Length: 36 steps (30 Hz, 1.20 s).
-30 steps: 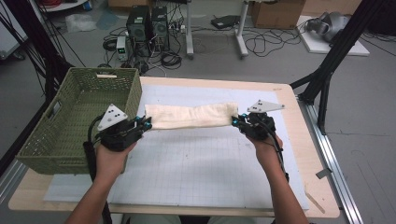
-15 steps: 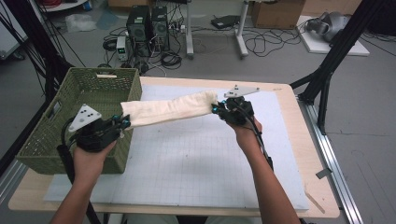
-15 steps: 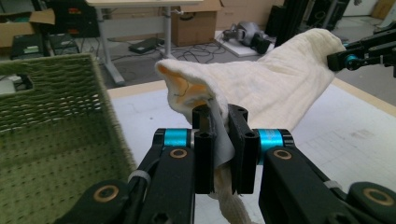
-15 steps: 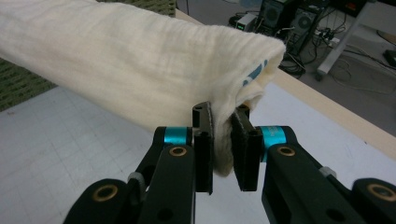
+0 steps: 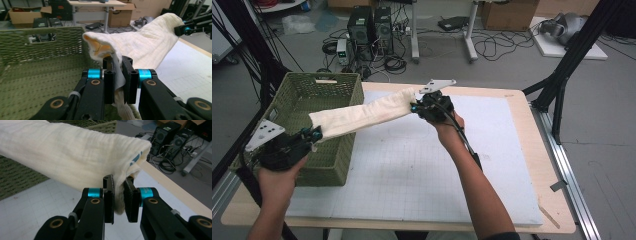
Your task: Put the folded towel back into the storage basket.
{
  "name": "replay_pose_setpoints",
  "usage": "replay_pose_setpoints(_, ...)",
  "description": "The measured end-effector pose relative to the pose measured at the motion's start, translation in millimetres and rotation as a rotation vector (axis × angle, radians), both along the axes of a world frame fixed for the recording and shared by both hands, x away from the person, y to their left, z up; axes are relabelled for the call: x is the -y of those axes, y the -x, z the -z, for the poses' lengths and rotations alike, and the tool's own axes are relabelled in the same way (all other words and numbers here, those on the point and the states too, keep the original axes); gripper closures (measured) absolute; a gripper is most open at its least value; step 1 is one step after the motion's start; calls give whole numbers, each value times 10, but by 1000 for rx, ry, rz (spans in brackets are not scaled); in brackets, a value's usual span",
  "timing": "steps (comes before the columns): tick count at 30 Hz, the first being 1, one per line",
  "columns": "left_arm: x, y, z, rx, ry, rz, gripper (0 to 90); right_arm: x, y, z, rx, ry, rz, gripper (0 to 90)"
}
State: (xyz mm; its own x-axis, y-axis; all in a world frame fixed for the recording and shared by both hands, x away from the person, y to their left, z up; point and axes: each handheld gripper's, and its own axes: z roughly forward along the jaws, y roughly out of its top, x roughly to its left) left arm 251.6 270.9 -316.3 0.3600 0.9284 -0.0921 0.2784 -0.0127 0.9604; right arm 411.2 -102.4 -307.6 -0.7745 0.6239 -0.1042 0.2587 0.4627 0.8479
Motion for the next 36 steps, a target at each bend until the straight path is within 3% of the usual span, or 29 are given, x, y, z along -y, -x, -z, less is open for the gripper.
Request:
replay_pose_setpoints(23,-676,269,37,7,11,-153,817,-988,-267,-64,16,11,-133,809)
replay_pose_setpoints(36,-933,371,71,3,10,-214,817,-1466,-401,-65,13,9,-172,809)
